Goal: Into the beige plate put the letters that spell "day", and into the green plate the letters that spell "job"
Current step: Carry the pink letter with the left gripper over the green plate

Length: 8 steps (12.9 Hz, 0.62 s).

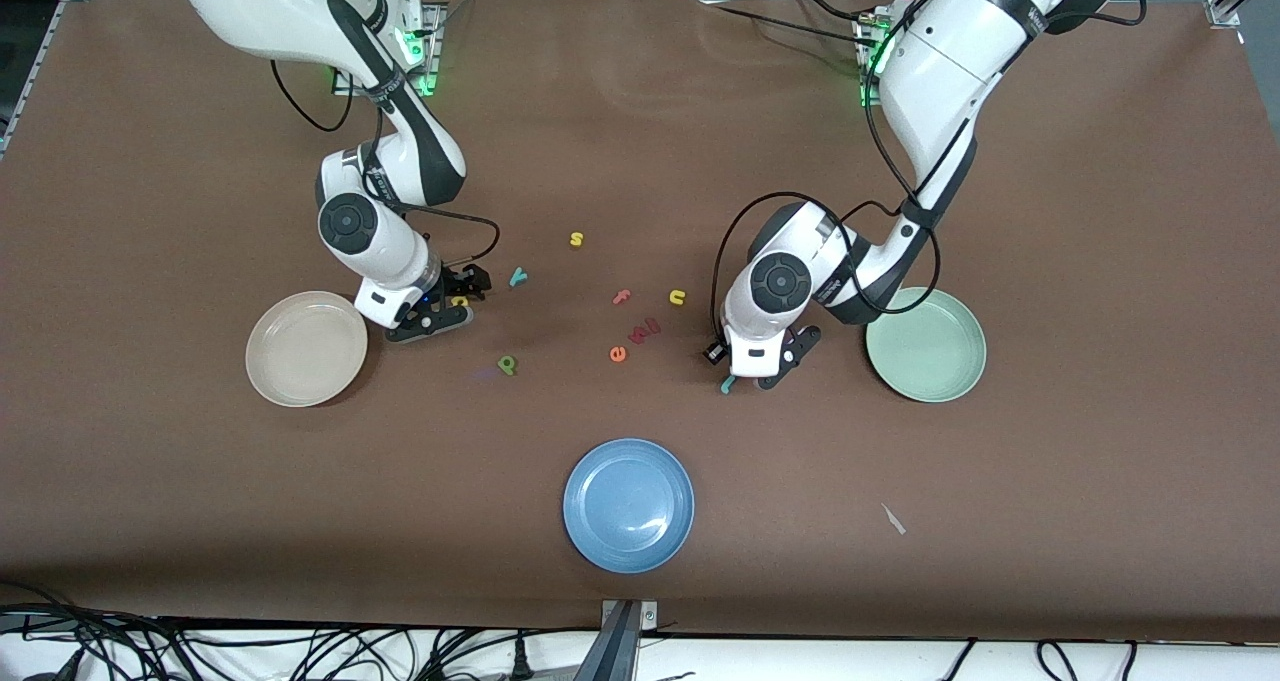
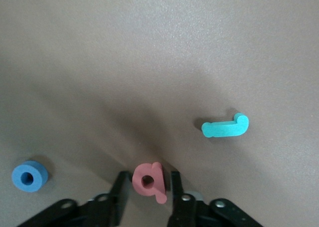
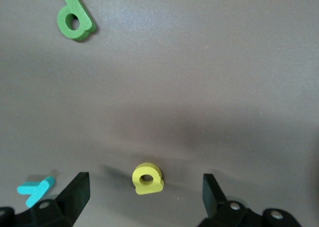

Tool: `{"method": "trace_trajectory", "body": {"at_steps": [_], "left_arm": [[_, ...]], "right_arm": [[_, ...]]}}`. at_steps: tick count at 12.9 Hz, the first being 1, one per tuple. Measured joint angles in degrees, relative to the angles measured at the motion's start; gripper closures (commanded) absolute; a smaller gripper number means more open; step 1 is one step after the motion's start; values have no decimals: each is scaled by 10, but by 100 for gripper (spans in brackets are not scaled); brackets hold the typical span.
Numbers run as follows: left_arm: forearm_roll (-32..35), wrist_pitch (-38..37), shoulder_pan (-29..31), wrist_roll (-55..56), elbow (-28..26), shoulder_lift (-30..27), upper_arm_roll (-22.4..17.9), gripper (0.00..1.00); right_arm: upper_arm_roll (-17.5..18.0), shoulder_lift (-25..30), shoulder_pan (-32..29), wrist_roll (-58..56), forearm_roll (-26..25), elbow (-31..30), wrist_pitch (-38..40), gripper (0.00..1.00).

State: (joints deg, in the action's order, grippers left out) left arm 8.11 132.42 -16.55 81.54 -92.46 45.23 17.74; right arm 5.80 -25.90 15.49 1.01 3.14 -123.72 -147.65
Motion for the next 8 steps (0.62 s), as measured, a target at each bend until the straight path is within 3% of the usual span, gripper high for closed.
{"method": "trace_trajectory", "body": {"at_steps": [4,8], "left_arm": [[0,0,0,0,1,0,-2,99],[0,-37,1,0,15,-10,-3,99]], "right_arm": [[0,-9,0,-3,-1,-2,-8,17],[0,-9,0,-9,-1,-5,-8,37]]}}
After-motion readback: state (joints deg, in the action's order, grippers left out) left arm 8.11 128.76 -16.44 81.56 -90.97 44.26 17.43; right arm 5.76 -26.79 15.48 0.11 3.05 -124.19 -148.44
